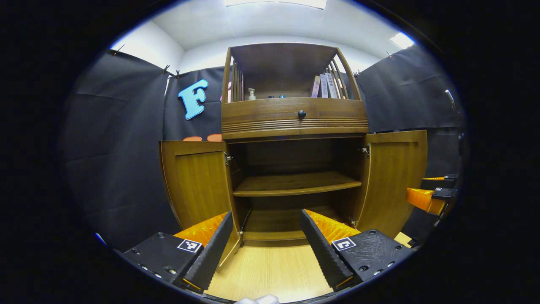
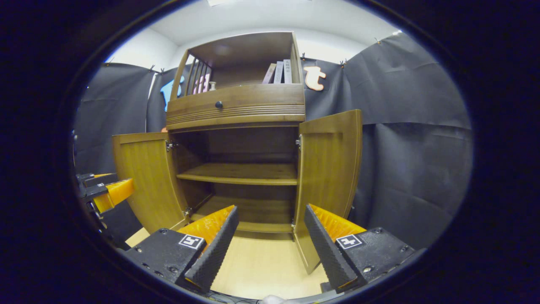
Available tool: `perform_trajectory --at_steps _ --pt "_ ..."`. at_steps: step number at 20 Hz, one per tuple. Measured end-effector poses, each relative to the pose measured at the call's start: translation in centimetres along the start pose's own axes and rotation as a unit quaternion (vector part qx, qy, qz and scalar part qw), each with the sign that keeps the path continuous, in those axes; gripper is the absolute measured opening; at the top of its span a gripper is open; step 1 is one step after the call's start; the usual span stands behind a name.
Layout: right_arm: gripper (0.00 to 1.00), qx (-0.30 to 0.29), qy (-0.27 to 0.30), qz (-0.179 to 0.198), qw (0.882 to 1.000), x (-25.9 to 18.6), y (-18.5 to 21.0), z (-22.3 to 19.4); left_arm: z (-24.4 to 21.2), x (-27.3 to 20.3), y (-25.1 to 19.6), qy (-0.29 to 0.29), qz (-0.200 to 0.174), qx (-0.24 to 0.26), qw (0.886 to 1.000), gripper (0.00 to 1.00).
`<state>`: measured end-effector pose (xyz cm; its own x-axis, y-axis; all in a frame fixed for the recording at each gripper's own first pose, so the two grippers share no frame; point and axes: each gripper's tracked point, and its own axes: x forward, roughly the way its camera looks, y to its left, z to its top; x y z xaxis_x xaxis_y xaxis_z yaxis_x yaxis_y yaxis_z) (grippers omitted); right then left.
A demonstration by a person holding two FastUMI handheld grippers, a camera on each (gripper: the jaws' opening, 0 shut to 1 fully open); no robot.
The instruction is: Open the right door of the double-door shoe cabinet with the right hand, and open the left door with the left hand.
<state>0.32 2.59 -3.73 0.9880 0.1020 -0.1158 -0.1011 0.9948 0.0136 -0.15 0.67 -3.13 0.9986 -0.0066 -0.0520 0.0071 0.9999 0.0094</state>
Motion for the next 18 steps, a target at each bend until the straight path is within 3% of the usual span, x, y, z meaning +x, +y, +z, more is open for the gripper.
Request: perform_trajectory --at_steps 5,6,8,9,10,18 --pt "0.99 0.0 -0.002 -0.003 1.0 -0.6 0.7 0.2 0.1 -0.3 0.3 -0.001 -0.006 0.001 1.0 0.96" --pt "1.0 -0.002 -0.002 -0.003 1.0 -0.6 0.8 0.3 0.2 -0.2 0.5 -0.003 -0.007 0.001 1.0 1.0" --pt "0.99 -0.003 -0.003 -0.003 1.0 -0.7 1.2 0.4 0.1 -0.3 0.7 -0.004 -0.008 0.001 1.0 0.96" --pt "0.99 -0.004 -0.003 -0.003 1.0 -0.8 1.3 0.4 0.1 -0.4 0.8 -0.004 -0.01 0.0 1.0 1.0" --pt "0.99 -0.004 -0.003 -0.003 1.0 -0.8 1.6 0.5 0.1 -0.4 0.9 -0.004 -0.011 -0.001 1.0 0.96" --pt "0.99 -0.004 -0.008 -0.003 1.0 -1.3 2.6 0.7 0.4 -0.7 1.9 -0.011 -0.01 0.0 1.0 0.96"
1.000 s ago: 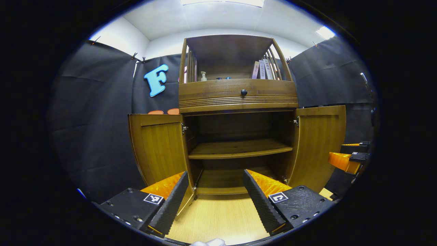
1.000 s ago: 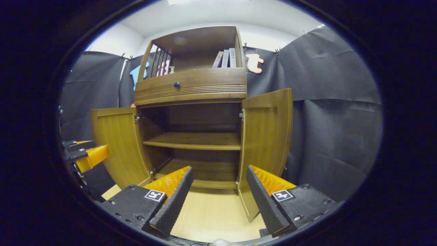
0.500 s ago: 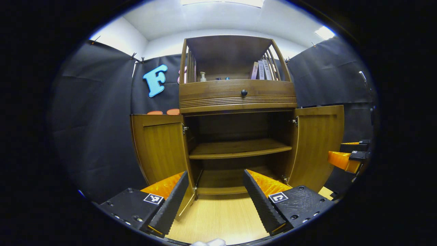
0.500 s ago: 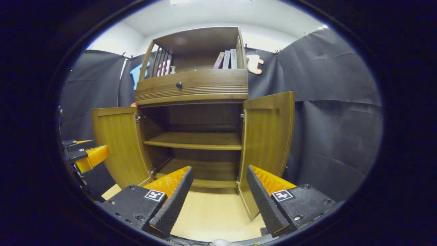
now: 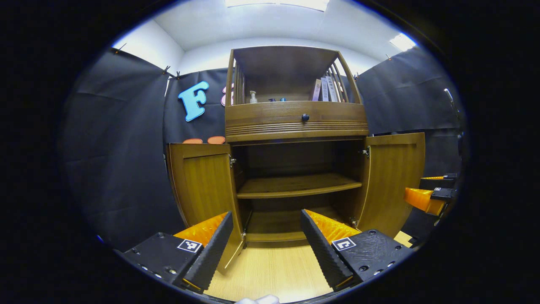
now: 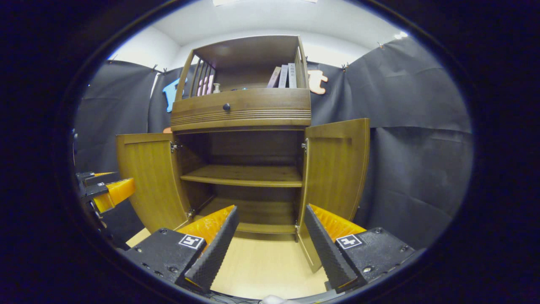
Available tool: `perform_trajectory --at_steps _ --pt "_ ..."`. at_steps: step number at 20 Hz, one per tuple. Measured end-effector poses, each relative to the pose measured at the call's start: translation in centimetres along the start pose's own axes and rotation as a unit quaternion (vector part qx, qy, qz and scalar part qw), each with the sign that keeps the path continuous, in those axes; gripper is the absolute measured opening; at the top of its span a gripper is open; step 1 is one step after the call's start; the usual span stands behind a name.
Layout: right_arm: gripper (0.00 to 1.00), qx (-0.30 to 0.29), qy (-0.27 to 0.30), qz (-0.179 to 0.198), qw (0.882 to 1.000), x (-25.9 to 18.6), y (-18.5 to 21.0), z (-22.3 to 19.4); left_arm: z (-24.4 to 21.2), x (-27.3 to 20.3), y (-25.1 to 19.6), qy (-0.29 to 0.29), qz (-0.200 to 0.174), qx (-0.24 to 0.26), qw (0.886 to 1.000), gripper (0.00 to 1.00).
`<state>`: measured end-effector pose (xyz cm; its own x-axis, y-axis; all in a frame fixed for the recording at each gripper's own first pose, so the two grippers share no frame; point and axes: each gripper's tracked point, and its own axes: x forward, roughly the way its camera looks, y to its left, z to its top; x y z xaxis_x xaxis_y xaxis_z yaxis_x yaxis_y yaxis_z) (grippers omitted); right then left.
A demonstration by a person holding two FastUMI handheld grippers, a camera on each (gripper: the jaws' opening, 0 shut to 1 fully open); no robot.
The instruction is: Open the right door of the double-door shoe cabinet with the right hand, and open the left door with the left hand.
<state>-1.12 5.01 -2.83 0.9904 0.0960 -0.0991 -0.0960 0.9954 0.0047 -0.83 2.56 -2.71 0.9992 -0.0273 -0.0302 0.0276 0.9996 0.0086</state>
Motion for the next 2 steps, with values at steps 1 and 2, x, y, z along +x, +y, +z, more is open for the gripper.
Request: perform_trajectory --at_steps 1,2 --pt "0.99 0.0 0.0 0.0 1.0 -0.01 0.08 0.0 -0.01 0.0 0.14 0.0 0.0 0.001 1.0 0.96" --pt "0.99 0.001 -0.001 0.0 1.0 0.01 0.16 0.05 0.01 0.04 0.24 0.0 0.0 0.001 1.0 0.9"
